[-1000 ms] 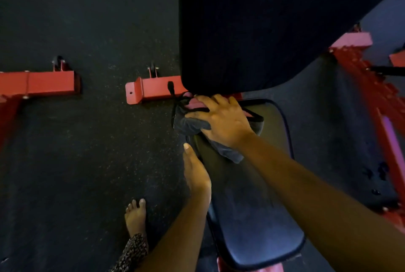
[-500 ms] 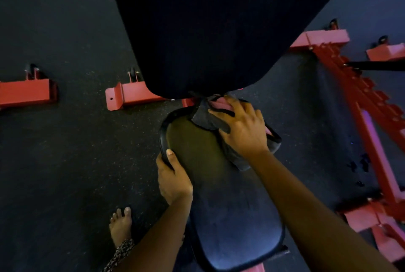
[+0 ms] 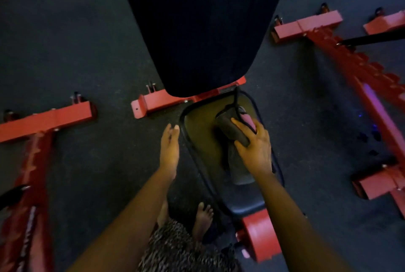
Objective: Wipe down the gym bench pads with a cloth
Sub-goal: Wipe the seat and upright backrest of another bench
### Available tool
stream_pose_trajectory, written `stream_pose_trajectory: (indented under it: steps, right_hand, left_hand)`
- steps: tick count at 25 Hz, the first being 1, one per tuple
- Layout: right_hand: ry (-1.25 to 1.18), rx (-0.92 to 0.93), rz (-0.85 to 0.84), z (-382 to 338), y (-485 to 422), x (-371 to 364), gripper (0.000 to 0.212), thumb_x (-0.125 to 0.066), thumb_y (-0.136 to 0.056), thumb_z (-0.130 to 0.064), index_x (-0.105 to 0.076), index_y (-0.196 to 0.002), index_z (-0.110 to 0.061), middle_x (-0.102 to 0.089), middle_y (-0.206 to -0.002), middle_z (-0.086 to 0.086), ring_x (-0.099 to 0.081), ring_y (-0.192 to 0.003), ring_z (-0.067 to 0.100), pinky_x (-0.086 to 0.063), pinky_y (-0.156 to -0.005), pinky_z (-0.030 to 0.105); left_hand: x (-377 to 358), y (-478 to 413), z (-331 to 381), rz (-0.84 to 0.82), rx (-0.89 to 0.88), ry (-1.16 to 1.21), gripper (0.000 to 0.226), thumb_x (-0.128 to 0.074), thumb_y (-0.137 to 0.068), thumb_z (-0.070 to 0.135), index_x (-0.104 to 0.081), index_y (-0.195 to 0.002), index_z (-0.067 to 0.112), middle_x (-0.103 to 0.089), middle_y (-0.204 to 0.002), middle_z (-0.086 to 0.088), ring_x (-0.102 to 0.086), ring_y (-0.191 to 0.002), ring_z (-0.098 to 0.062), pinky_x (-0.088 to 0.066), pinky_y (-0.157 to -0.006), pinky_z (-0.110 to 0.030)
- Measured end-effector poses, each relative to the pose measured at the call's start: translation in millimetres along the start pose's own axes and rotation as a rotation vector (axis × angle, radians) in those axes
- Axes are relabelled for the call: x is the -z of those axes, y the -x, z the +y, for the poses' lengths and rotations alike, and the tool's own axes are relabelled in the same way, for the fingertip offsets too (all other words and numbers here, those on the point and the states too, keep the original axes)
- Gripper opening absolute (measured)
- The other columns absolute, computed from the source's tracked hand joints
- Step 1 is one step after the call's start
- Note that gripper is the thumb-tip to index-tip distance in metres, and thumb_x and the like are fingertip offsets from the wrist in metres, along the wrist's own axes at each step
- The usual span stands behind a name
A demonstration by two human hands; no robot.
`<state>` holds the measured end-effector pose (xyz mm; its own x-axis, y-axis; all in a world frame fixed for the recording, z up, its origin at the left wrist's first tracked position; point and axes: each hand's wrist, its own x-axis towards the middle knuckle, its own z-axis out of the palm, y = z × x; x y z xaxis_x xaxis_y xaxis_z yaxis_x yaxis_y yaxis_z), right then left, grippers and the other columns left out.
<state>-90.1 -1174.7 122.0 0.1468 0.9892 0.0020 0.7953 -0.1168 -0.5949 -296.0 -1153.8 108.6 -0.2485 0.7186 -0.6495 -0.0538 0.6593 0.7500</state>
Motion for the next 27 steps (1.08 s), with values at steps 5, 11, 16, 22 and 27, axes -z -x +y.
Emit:
stream_pose_trajectory:
  steps: [5, 11, 16, 22, 27]
  right_hand:
    - [-0.166, -0.063, 0.146, -89.1, 29.4, 60.2, 0.052, -0.051, -0.073, -0.028, -0.059, -0.125, -0.029, -0.049, -0.131, 0.014, -0.050, -0.115, 0.035, -0.044, -0.097, 0.047]
    - [-0.241, 0.017, 0.249, -169.3, 13.5, 102.4, 0.051, -0.055, -0.074, -0.020, -0.059, -0.123, -0.033, -0.049, -0.132, 0.007, -0.048, -0.116, 0.026, -0.041, -0.099, 0.038]
    - [-0.253, -0.001, 0.432, -203.1, -36.7, 98.7, 0.054, -0.056, -0.074, -0.017, -0.052, -0.123, -0.040, -0.042, -0.137, 0.000, -0.041, -0.121, 0.015, -0.033, -0.101, 0.028]
    - [-0.327, 0.050, 0.740, -203.7, -90.9, 28.5, 0.053, -0.049, -0.075, -0.024, -0.049, -0.127, -0.030, -0.035, -0.140, 0.003, -0.023, -0.132, -0.008, -0.023, -0.108, 0.009]
    - [-0.392, 0.226, 0.872, -171.2, -136.4, -25.7, 0.053, -0.050, -0.077, -0.030, -0.041, -0.128, -0.040, -0.026, -0.140, -0.004, -0.018, -0.133, -0.008, -0.018, -0.109, 0.010]
  left_hand:
    - [86.3, 59.1, 106.5, -0.062, -0.281, -0.128, 0.048, -0.043, -0.095, 0.039, -0.037, -0.141, 0.026, -0.037, -0.147, 0.004, -0.036, -0.132, -0.011, -0.028, -0.112, -0.035]
    - [93.6, 60.2, 219.4, -0.176, -0.517, -0.080, 0.062, -0.053, -0.092, 0.028, -0.022, -0.145, 0.025, -0.027, -0.151, 0.000, -0.029, -0.138, -0.014, -0.029, -0.108, -0.028]
    - [61.6, 16.1, 270.2, -0.339, -0.656, -0.032, 0.066, -0.054, -0.087, 0.038, -0.023, -0.144, 0.028, -0.035, -0.145, 0.010, -0.034, -0.134, -0.007, -0.031, -0.110, -0.025]
    - [30.1, -21.1, 252.4, -0.416, -0.872, 0.117, 0.062, -0.049, -0.076, 0.065, -0.029, -0.130, 0.044, -0.043, -0.129, 0.030, -0.043, -0.123, 0.007, -0.037, -0.103, -0.023]
    - [13.1, -47.0, 223.5, -0.300, -1.258, 0.181, 0.062, -0.042, -0.087, 0.055, -0.008, -0.139, 0.055, -0.016, -0.155, 0.014, -0.020, -0.141, -0.003, -0.024, -0.116, -0.032]
